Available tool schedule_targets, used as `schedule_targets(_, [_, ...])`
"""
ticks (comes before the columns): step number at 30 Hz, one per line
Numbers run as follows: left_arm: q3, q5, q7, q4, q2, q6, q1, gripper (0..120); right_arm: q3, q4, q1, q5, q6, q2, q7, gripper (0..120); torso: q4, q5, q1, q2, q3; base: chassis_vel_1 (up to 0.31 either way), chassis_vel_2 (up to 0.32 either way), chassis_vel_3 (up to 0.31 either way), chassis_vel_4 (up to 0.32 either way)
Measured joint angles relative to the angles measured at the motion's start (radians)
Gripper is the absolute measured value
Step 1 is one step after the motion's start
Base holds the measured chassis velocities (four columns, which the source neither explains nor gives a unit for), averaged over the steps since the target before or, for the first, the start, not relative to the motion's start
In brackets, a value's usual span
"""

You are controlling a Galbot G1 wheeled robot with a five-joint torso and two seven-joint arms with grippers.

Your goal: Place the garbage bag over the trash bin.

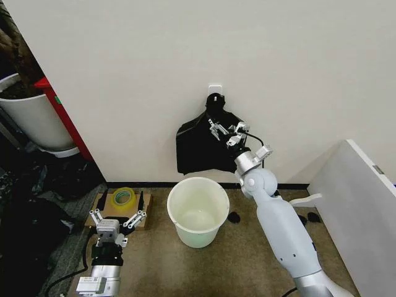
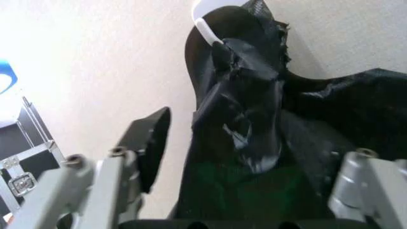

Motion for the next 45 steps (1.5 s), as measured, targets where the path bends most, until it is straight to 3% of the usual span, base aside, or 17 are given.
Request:
schedule_targets(4, [0.008, 0.001, -0.001, 0.009, 0.0, 0.0, -0.003, 100, -0.001, 0.001, -0.001, -0.002, 0.001, 0.0, -0.007, 43, -0.0001, 0.0, 0.0, 0.0, 0.0, 0.0, 0.0, 0.0, 0.0])
schedule_targets(17, [0.017, 0.001, -0.007, 0.022, -0.008, 0.003, -0.014, 100, 0.004, 0.007, -0.019, -0.006, 0.009, -0.019, -0.017, 0, 0.0, 0.0001, 0.0, 0.0, 0.0, 0.0, 0.0, 0.0, 0.0])
schedule_targets(32, [0.026, 0.009, -0.014, 0.038, -0.009, 0.007, -0.03, 100, -0.001, 0.148, -0.189, -0.105, 0.045, -0.142, -0.043, 0, -0.0003, 0.0001, 0.0, 0.0, 0.0, 0.0, 0.0, 0.0, 0.0])
schedule_targets(34, [0.029, 0.017, -0.014, 0.048, -0.012, 0.008, -0.039, 100, -0.003, 0.259, -0.308, -0.2, 0.078, -0.207, -0.067, 0, -0.0008, 0.0, 0.0, 0.0, 0.0, 0.0, 0.0, 0.0, 0.0])
schedule_targets(37, [0.029, 0.018, -0.015, 0.052, -0.013, 0.008, -0.041, 100, -0.004, 0.303, -0.349, -0.239, 0.095, -0.228, -0.07, 0, 0.0006, 0.0005, 0.0, 0.0, 0.0, 0.0, 0.0, 0.0, 0.0])
schedule_targets(40, [0.029, 0.019, -0.016, 0.056, -0.013, 0.008, -0.044, 100, -0.01, 0.34, -0.394, -0.276, 0.11, -0.243, -0.071, 0, -0.0004, -0.0002, 0.0, 0.0, 0.0, 0.0, 0.0, 0.0, 0.0])
schedule_targets(44, [0.029, 0.021, -0.016, 0.06, -0.013, 0.008, -0.05, 100, -0.012, 0.397, -0.478, -0.359, 0.146, -0.262, -0.071, 0, 0.0, 0.0005, 0.0, 0.0, 0.0, 0.0, 0.0, 0.0, 0.0])
schedule_targets(45, [0.029, 0.022, -0.017, 0.061, -0.014, 0.009, -0.052, 100, -0.002, 0.421, -0.535, -0.431, 0.168, -0.265, -0.078, 0, 0.0, -0.0002, 0.0, 0.0, 0.0, 0.0, 0.0, 0.0, 0.0])
